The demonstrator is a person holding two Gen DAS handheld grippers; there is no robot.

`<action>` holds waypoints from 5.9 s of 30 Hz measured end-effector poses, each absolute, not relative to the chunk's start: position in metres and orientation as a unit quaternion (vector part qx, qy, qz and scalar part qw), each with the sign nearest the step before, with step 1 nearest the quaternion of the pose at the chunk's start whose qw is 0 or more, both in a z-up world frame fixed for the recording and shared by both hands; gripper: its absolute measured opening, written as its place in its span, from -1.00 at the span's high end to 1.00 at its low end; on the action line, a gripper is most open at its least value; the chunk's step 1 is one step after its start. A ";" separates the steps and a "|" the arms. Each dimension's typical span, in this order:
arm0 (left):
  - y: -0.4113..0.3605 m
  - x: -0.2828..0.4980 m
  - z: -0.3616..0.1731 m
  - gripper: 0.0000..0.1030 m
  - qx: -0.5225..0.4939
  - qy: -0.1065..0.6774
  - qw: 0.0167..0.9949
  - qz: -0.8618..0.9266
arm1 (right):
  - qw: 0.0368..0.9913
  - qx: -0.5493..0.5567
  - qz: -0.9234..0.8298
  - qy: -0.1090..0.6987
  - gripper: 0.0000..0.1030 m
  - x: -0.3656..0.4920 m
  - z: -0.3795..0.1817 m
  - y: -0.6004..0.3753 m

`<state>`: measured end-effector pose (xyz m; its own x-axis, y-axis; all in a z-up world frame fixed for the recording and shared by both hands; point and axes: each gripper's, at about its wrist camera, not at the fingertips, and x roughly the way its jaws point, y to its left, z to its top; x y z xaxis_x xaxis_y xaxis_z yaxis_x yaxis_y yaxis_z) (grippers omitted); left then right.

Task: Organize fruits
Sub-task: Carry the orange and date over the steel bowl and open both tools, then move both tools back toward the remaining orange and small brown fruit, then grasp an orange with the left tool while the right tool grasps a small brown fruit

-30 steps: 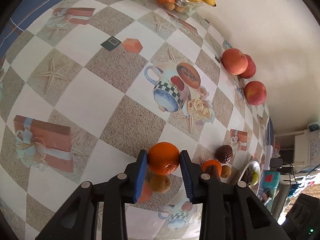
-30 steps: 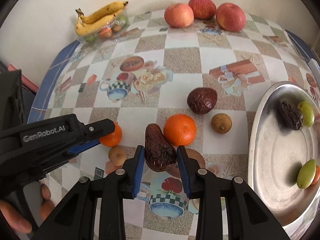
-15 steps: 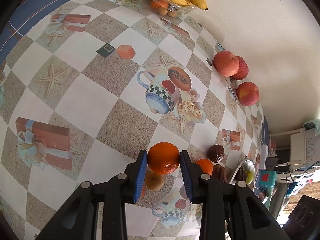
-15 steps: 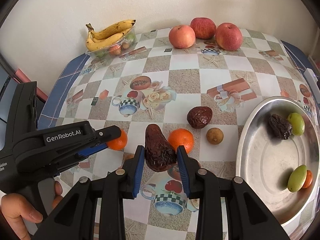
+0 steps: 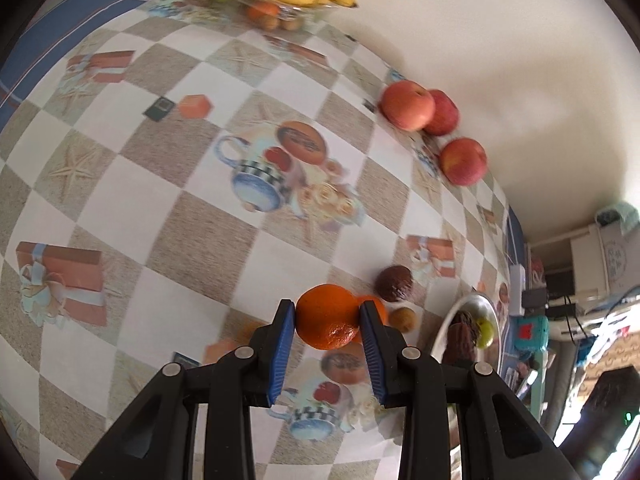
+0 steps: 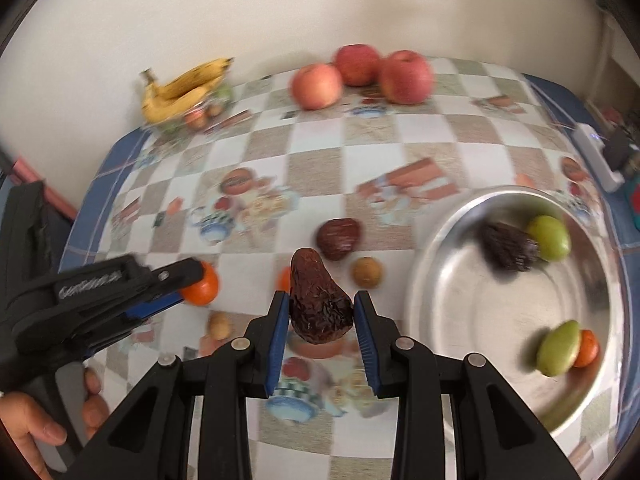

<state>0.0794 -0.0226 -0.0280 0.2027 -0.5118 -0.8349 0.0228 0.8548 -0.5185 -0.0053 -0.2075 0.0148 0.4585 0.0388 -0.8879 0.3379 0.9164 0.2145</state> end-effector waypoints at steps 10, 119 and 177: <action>-0.082 0.054 -0.012 0.31 -0.119 0.588 0.760 -0.250 | 0.807 0.194 -0.237 0.505 0.33 -0.045 0.012 -0.288; -0.074 0.094 -0.038 -0.75 -0.049 0.552 0.820 -0.141 | 0.816 0.150 -0.187 0.526 -0.93 0.013 -0.017 -0.257; -0.037 0.097 -0.051 0.32 -0.168 0.601 0.765 -0.157 | 0.824 0.118 -0.085 0.548 0.22 0.036 -0.032 -0.210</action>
